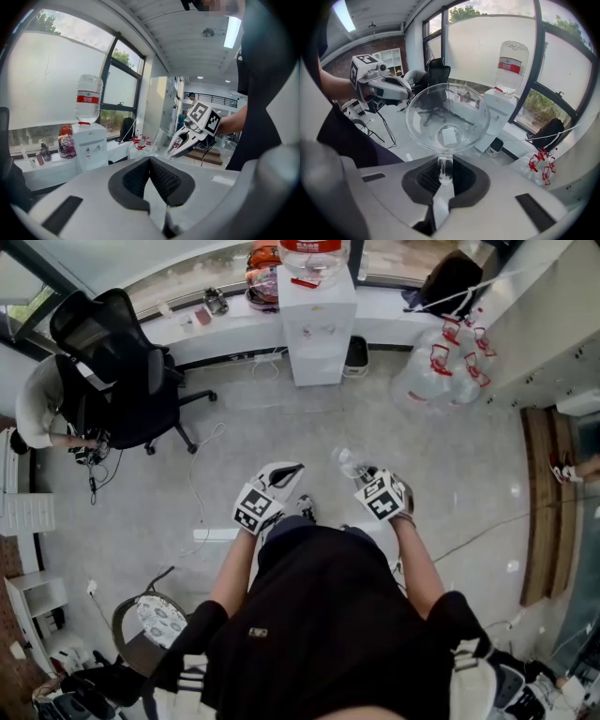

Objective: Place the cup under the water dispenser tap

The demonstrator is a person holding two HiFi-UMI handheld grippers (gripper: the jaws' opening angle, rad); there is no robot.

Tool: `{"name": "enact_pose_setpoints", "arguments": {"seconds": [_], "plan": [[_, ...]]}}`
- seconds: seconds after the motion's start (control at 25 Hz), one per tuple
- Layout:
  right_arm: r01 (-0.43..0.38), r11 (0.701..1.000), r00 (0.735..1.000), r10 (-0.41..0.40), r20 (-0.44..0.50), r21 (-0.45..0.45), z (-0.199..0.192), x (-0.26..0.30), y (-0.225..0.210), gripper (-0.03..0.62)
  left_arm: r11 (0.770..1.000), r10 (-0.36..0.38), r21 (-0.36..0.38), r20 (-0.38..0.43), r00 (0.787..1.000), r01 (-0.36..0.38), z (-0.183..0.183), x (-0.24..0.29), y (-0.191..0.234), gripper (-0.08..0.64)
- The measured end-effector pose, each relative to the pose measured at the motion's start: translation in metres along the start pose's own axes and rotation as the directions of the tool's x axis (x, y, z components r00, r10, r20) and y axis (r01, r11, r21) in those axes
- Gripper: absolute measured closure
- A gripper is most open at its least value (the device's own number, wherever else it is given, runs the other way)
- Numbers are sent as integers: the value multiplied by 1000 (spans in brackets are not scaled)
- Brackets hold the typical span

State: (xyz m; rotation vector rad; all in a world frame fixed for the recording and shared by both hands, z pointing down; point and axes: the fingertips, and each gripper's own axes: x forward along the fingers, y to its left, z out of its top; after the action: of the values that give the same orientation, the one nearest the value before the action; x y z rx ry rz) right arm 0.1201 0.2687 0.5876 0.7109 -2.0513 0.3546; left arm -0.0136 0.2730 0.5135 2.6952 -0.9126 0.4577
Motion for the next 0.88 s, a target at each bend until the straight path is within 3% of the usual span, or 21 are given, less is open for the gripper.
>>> {"name": "enact_pose_setpoints", "arguments": {"seconds": [0.52, 0.88], "plan": [[19, 999, 1000, -19, -21, 32, 40, 35, 13, 588, 1000, -6, 3, -3, 1000, 6, -10, -32, 65, 560], [18, 1000, 1000, -18, -21, 10, 55, 50, 12, 588, 1000, 5, 0, -4, 1000, -5, -15, -40, 84, 560]]}}
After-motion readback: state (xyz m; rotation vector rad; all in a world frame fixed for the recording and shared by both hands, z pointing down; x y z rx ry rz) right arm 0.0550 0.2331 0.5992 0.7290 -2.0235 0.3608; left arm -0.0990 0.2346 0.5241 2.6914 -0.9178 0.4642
